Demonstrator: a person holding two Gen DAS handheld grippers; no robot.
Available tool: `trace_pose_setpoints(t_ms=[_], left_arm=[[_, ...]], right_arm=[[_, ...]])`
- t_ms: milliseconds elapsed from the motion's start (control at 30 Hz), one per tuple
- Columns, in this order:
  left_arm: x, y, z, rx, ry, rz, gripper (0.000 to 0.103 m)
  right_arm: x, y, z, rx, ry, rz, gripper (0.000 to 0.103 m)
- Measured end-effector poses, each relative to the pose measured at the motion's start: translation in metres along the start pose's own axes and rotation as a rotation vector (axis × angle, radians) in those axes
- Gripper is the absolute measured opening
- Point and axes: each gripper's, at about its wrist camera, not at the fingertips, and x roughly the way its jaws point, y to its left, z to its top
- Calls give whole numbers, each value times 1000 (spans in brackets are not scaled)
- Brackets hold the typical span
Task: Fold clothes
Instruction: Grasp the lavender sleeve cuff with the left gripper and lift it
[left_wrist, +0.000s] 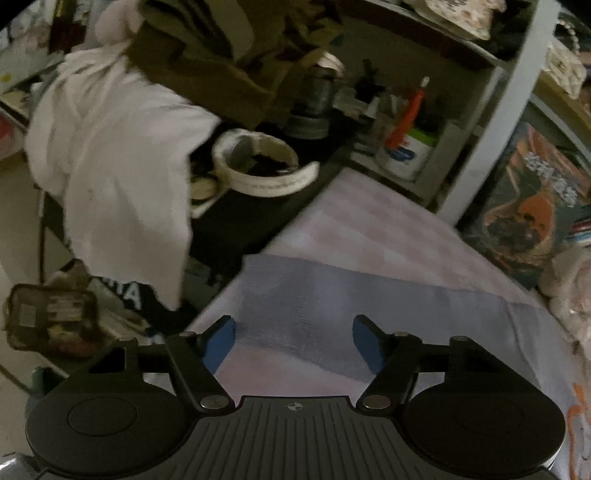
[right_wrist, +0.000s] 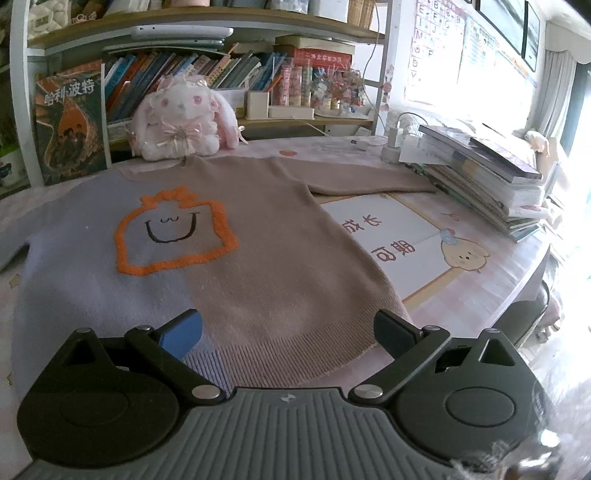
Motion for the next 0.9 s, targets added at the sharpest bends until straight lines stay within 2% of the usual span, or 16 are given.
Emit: trace_pose_setpoints(t_ms=[100, 167, 233, 467, 733, 867, 900], left_arm=[[4, -5, -1, -55, 29, -94, 54], [7, -7, -3, -101, 58, -160, 52], [9, -8, -5, -136, 66, -191, 52], [17, 13, 4, -317, 38, -177, 42], [21, 21, 6, -383, 36, -131, 22], [25, 28, 7, -412, 50, -116, 4], [26, 29, 7, -414, 52, -118, 4]], right_arm=[[0, 1, 0, -4, 5, 3, 100], [0, 2, -1, -9, 5, 7, 100], [0, 2, -2, -11, 5, 11, 100], [0, -5, -3, 13, 9, -3, 100], [1, -7, -4, 9, 18, -5, 100], [2, -6, -3, -13, 17, 18, 100], [3, -6, -3, -19, 18, 25, 100]])
